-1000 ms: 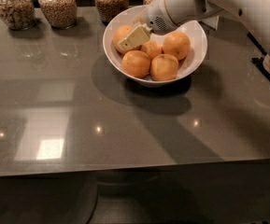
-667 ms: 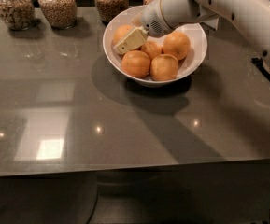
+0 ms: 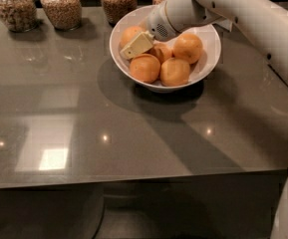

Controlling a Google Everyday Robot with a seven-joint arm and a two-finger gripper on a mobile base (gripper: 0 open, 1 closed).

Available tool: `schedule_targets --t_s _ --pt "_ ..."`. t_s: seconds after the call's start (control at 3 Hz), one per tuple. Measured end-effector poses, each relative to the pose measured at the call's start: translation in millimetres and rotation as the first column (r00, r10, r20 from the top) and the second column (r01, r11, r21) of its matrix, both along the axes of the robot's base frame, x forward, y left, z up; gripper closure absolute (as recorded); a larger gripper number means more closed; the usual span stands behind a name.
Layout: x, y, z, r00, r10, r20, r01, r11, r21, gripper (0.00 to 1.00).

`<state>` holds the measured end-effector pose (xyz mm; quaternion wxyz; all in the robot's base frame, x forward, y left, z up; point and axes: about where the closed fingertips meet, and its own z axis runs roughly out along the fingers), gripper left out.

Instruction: Pick orange from white bowl

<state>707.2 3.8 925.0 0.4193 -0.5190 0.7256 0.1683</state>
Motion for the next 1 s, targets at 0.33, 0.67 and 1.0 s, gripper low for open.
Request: schedule_targets --t_s 0.33,0.67,1.0 --pt "6.5 -3.5 -11.2 0.9993 -0.032 -0.018 0.031 0.998 -0.055 0.30" --pt "8.7 -6.0 -14.5 0.9983 -0.052 -0.028 0.049 0.995 -0.085 0.49" --pt "7.8 -6.1 -15.5 0.9974 -0.064 -0.034 0.060 0.992 -0.108 0.73"
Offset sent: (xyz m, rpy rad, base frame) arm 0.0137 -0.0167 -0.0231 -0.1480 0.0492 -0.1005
